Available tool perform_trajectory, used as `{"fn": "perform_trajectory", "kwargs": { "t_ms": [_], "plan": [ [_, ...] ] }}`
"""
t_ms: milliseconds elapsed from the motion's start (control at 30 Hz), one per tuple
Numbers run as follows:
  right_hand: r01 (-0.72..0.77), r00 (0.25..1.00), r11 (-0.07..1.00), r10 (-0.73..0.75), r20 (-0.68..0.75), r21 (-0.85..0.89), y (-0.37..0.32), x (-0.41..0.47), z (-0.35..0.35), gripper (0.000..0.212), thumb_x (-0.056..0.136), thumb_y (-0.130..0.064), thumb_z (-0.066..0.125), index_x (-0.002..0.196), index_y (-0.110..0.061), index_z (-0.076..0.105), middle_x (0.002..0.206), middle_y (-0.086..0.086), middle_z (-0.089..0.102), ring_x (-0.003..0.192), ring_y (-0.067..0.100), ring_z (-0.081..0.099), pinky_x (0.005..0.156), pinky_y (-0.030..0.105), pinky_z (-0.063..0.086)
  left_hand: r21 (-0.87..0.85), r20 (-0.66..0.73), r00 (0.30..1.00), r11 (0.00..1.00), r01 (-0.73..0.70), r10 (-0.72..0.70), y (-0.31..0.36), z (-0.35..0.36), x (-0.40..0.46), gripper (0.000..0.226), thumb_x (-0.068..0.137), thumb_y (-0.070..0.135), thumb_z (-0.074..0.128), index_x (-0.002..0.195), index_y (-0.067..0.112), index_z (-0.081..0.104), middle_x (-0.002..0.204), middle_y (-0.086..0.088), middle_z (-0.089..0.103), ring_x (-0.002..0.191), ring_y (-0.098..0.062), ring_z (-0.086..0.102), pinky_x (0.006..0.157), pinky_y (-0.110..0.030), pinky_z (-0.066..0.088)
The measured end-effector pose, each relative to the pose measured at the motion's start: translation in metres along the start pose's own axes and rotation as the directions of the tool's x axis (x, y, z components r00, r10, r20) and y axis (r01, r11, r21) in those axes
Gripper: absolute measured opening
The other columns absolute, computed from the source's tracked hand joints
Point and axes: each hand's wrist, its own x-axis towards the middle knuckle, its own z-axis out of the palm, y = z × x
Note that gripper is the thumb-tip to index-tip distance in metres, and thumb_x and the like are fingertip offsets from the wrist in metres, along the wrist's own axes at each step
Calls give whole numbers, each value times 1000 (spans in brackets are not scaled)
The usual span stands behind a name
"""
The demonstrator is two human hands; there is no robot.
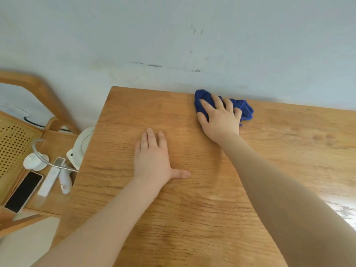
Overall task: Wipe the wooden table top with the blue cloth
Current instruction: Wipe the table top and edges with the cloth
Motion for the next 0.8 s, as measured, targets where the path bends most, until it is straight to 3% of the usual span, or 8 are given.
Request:
{"fn": "perform_trajectory", "kwargs": {
  "t_ms": [200,367,567,700,800],
  "plan": [
    [177,982,984,-178,-69,-21,-5,-110,6,46,84,-48,37,123,-33,58,138,6,51,115,35,50,82,46,41,83,35,999,996,-24,21,5,-9,3,139,54,86,55,148,3,-5,154,-28,-5,144,-36,3,117,-43,6],
    [122,987,992,-119,-109,15,1,-77,6,45,82,-48,38,120,-36,59,138,2,51,120,33,46,88,49,34,122,48,999,992,-29,23,8,-11,6,140,54,87,51,147,1,-7,153,-29,-6,144,-38,3,116,-44,9],
    [-71,993,997,74,-93,38,7,-1,3,41,94,-43,36,134,-39,44,152,-1,28,139,25,18,107,49,14,146,95,995,989,-20,6,7,-8,12,144,52,88,52,146,-1,-11,152,-30,-9,143,-39,1,116,-45,6],
    [-42,997,999,42,-70,-2,-4,-17,3,39,95,-37,36,133,-35,44,152,2,28,138,26,21,102,47,20,161,95,995,987,-15,0,9,-11,11,144,51,86,56,147,-2,-7,152,-31,-4,143,-40,7,116,-45,10],
    [107,993,994,-107,-56,-11,-10,-75,6,39,90,-39,38,125,-33,54,145,5,41,130,32,37,96,49,30,115,94,995,993,14,-25,11,-13,8,143,53,83,59,147,0,-8,153,-28,-7,144,-38,3,117,-44,10]
  ]
}}
